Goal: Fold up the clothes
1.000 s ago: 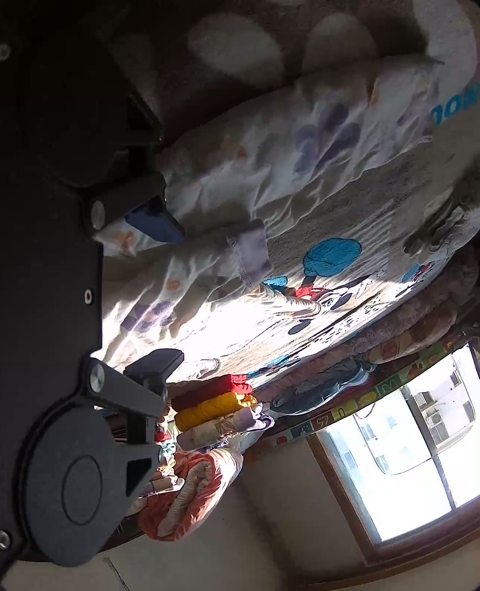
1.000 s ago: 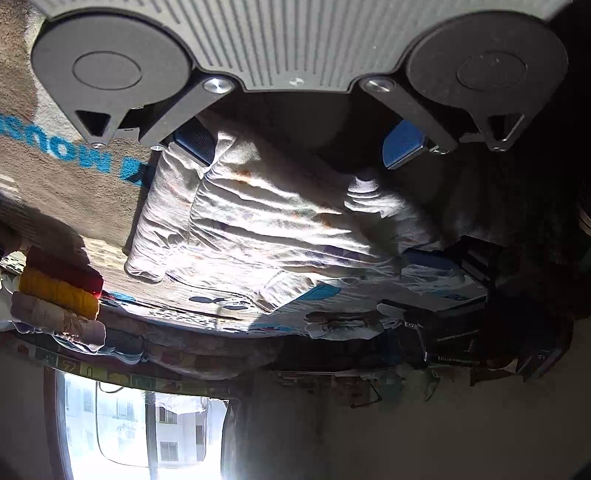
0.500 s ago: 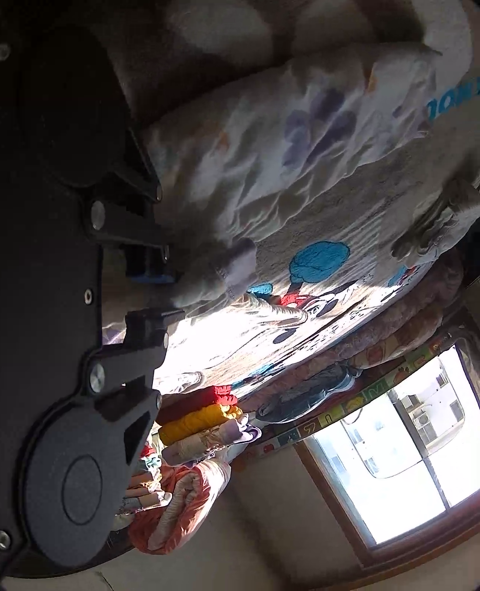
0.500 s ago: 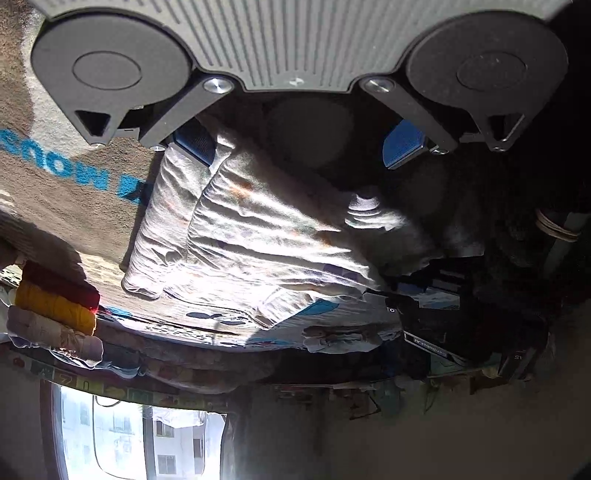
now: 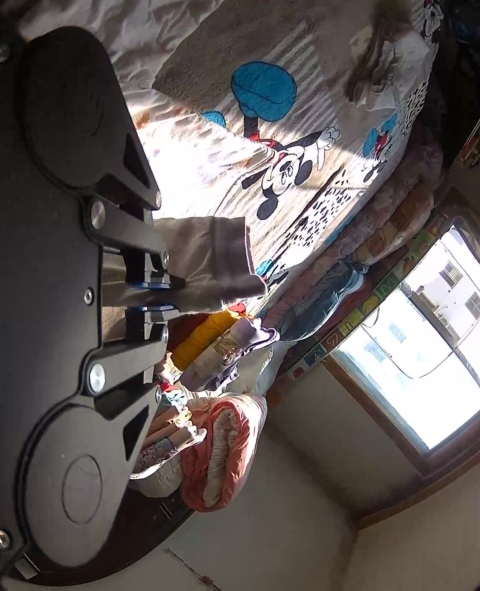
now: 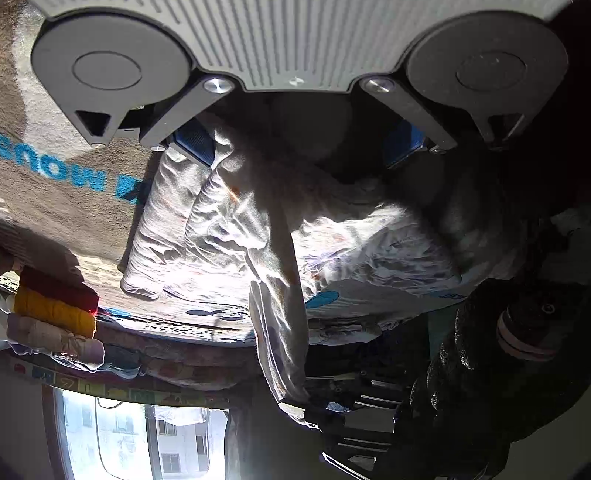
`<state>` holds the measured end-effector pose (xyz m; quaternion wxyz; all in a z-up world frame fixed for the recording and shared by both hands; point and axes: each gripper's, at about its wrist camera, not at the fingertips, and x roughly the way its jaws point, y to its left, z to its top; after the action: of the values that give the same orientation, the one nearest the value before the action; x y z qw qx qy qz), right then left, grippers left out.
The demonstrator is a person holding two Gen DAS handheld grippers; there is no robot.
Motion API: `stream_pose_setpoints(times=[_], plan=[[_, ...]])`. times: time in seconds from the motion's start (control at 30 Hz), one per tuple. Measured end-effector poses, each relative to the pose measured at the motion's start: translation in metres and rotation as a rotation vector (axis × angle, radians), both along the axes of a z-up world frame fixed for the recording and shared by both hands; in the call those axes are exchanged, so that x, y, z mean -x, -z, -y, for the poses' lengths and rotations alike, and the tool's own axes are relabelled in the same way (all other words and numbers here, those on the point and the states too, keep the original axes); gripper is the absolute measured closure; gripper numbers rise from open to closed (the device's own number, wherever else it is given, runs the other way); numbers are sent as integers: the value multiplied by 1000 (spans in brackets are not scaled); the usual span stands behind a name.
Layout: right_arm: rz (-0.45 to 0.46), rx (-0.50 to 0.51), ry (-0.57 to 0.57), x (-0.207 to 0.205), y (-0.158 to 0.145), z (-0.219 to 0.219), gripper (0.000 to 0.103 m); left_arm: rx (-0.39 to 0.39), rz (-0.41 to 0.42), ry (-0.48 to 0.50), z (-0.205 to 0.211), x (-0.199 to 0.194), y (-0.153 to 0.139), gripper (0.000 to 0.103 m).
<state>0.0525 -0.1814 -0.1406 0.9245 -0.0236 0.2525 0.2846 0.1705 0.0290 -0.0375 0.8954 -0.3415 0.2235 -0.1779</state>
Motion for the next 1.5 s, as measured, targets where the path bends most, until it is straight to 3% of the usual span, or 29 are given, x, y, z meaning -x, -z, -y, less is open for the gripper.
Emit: stream_pose_setpoints(times=[0.17, 0.7, 0.87, 1.1, 1.17, 1.3, 1.37, 1.43, 1.5], plan=[[-20, -55, 7, -2, -1, 6, 6, -22, -16, 48, 35, -33, -2, 98], [-69, -161, -7, -5, -3, 25, 6, -148, -155, 63, 105, -104, 51, 99], [-74, -164, -15, -5, -3, 29, 6, -262, -161, 66, 125, -115, 62, 99], [-87, -159, -31, -7, 1, 32, 6, -532, -147, 81, 163, -123, 77, 98], [-87, -152, -36, -6, 1, 32, 6, -579, -150, 89, 170, -124, 83, 96], [-84, -142, -36, -2, 1, 33, 6, -586, -144, 129, 170, -126, 92, 85], [-81, -139, -30, 1, -1, 35, 6, -547, -157, 146, 165, -129, 90, 80], [-74, -129, -12, 7, -5, 40, 7, -480, -173, 183, 155, -131, 86, 65], [-64, -113, 12, 12, -10, 45, 7, -415, -163, 186, 141, -126, 75, 59]])
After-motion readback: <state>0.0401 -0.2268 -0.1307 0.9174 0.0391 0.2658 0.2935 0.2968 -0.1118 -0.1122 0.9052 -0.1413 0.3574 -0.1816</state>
